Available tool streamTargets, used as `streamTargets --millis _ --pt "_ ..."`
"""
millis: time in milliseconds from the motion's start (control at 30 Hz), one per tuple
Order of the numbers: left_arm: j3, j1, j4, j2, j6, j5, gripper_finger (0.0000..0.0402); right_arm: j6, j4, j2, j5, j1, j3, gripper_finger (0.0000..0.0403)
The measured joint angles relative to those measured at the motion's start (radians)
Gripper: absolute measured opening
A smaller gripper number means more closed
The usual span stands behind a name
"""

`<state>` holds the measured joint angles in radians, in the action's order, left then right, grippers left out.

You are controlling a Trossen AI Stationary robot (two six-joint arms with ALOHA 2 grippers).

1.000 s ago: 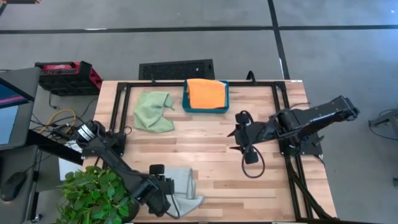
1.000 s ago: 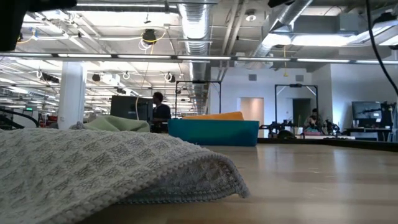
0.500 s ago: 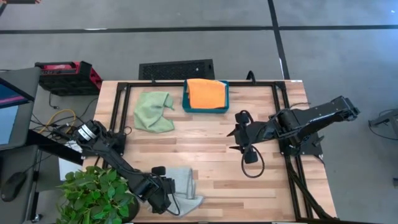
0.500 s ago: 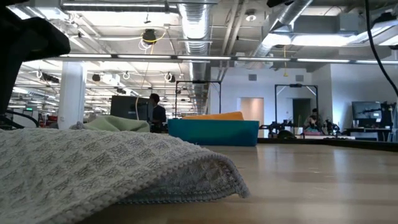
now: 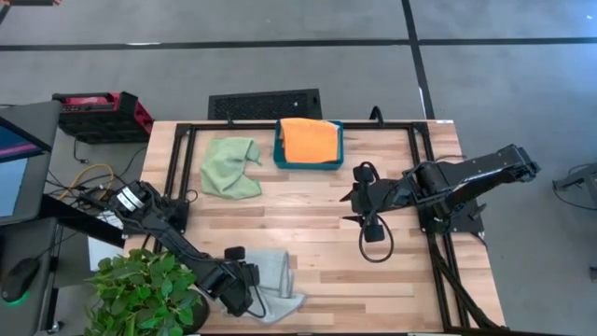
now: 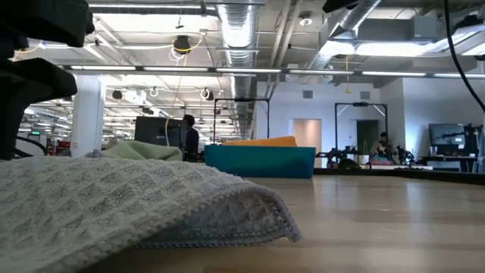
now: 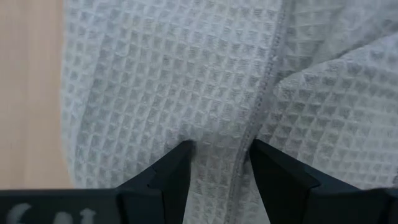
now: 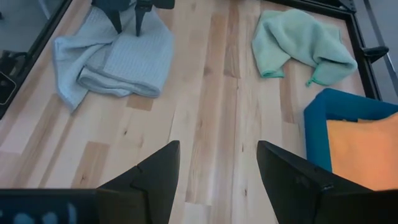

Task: Fold microfiber towels
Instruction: Fold the gray towel

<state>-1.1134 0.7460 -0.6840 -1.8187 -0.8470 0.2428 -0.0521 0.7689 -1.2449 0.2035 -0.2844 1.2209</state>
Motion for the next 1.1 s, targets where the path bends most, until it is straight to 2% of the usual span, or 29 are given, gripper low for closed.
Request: streamTargets --millis 400,700,800,967,1100 --pt "-0.003 0.000 -0.052 0.000 -0.055 0.105 0.0160 0.000 -0.007 0.000 0.000 0.000 0.000 0.0237" --pt "-0.061 0.000 -0.139 0.001 -0.022 0.201 0.0160 0.000 -0.007 0.000 0.000 0.000 0.000 0.0237" --pt "-0.061 -0.005 -0.145 0.002 -0.001 0.204 0.0160 0.001 -0.007 0.000 0.000 0.000 0.000 0.0237" --pt "-0.061 -0.024 -0.145 0.002 -0.048 0.199 0.0160 0.001 -0.007 0.000 0.000 0.000 0.000 0.0237" --pt "-0.061 -0.031 -0.138 0.002 -0.038 0.159 0.0160 0.001 -0.007 0.000 0.000 0.000 0.000 0.0237"
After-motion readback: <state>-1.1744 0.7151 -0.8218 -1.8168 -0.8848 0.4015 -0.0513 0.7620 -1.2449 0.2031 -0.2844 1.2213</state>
